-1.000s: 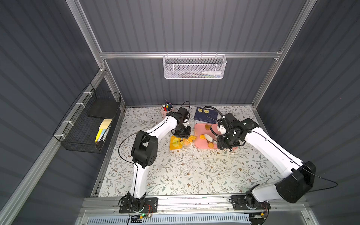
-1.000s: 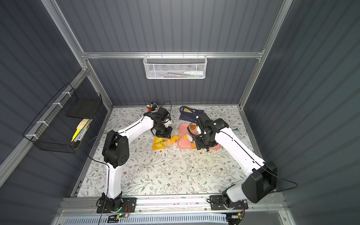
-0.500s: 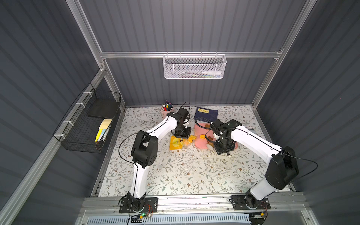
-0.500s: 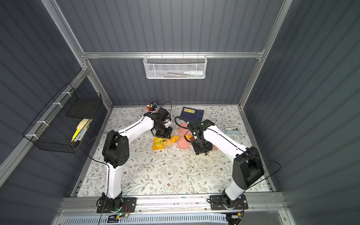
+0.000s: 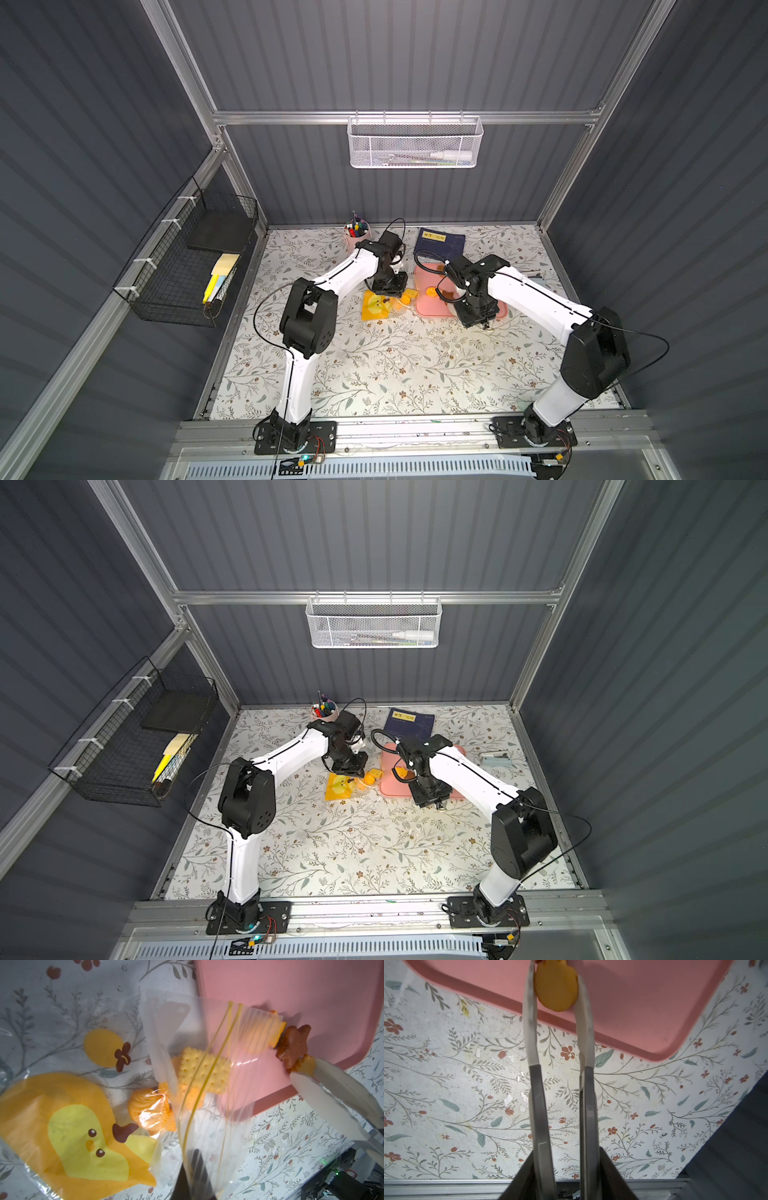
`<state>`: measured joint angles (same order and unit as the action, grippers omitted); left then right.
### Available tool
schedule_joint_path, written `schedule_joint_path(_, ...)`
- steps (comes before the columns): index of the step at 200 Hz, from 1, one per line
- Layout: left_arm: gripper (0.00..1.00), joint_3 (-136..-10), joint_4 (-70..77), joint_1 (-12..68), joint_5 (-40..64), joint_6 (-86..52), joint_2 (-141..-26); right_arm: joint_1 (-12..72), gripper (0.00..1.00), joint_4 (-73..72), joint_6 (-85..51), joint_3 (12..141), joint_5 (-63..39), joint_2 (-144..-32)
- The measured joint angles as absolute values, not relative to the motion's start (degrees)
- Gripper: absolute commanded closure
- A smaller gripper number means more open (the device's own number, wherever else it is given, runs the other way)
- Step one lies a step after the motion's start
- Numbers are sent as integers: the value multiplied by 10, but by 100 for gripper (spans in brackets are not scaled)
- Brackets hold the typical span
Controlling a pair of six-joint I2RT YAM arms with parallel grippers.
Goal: Put the cookies into a resealable bag to prevent moisture
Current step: Pick up the cookie from the tray, then place the cookie in the ziploc bag, then pick up the cookie from the tray.
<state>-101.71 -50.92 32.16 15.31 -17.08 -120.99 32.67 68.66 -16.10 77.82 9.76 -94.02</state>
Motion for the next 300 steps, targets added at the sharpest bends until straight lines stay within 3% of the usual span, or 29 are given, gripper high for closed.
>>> schedule_joint_path(38, 100, -1017, -507, 322, 160, -171, -1210, 327, 59, 688, -159, 799, 92, -894)
schedule_joint_path(72, 100, -1017, -505, 322, 166, -171, -1210, 328, 58, 660, -154, 809, 28, -859)
schedule_joint_path(127, 100, -1017, -505, 322, 169, -171, -1210, 347, 59, 571, -178, 814, -83, -919)
schedule_joint_path(147, 100, -1018, -505, 322, 172, -171, -1210, 350, 48, 552, -189, 814, -96, -948)
schedule_joint_path(163, 100, -1020, -508, 322, 173, -168, -1210, 350, 48, 538, -192, 814, -100, -964)
schedule_joint_path(211, 100, -1025, -519, 322, 172, -158, -1210, 349, 48, 530, -188, 814, -85, -946)
schedule_joint_path(263, 100, -1025, -518, 322, 170, -158, -1210, 310, 47, 557, -157, 789, -21, -811)
schedule_joint_path(300, 100, -1025, -518, 321, 170, -158, -1210, 296, 46, 583, -129, 751, 67, -852)
